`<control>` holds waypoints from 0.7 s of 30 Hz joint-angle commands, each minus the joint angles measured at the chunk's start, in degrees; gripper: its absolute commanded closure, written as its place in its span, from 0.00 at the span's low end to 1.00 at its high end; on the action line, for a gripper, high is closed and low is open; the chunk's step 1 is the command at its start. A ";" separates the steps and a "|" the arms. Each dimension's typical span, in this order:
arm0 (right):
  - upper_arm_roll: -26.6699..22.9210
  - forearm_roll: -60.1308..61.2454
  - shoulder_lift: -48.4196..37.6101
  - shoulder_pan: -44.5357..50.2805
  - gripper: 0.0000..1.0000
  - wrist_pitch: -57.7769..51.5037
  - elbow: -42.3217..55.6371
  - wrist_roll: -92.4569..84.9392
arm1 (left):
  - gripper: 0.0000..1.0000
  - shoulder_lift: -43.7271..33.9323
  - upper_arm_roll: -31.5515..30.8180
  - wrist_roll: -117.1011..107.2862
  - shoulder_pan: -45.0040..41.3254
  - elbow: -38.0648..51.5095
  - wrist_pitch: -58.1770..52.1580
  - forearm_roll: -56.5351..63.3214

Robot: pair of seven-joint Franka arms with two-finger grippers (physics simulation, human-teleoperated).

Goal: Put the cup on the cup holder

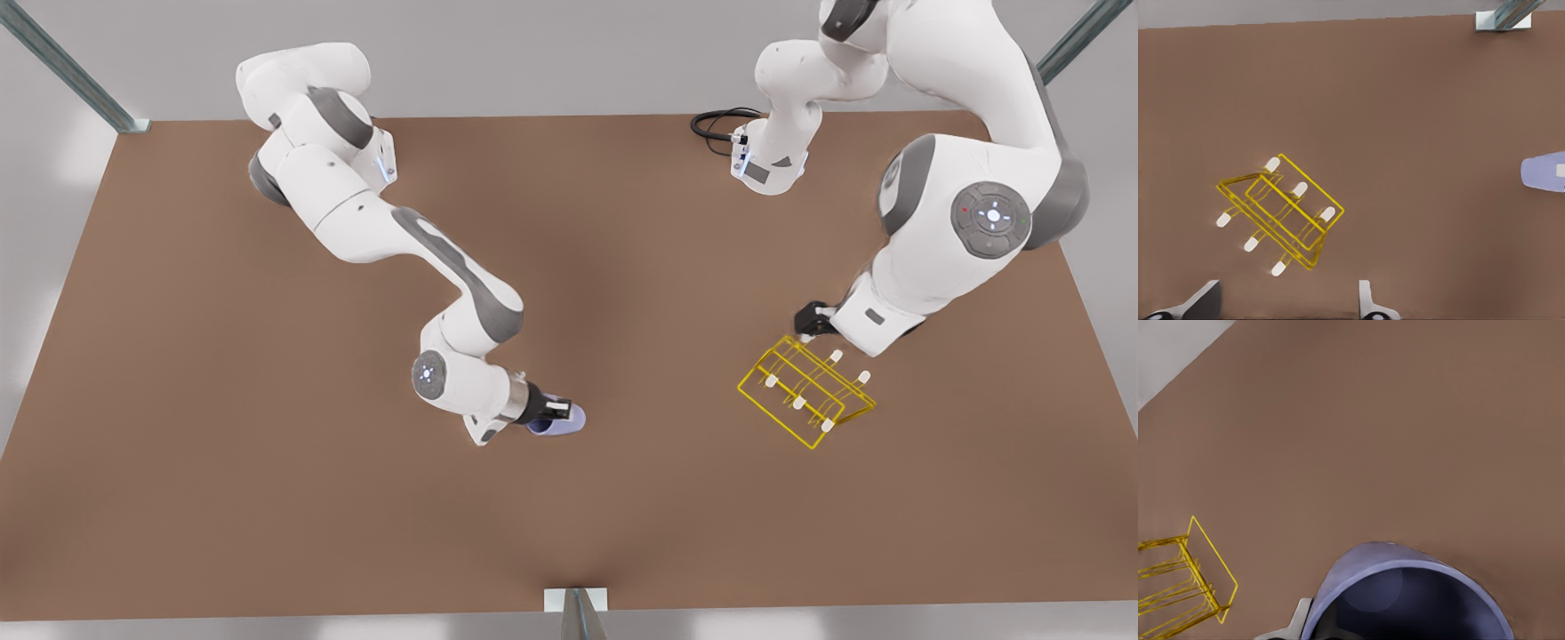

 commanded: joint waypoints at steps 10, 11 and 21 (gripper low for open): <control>13.65 -4.08 16.49 0.01 0.79 24.99 6.56 13.69 | 0.00 -1.74 -6.53 -91.94 -13.94 0.24 -6.11 -9.78; 13.65 -4.17 17.45 0.10 0.79 25.87 6.56 13.60 | 0.00 -0.25 -6.61 -101.23 -13.41 1.55 -5.93 -10.39; 17.78 -10.40 23.25 3.88 0.79 26.57 11.04 14.04 | 0.00 12.50 5.69 -136.34 -19.82 11.14 6.37 -2.22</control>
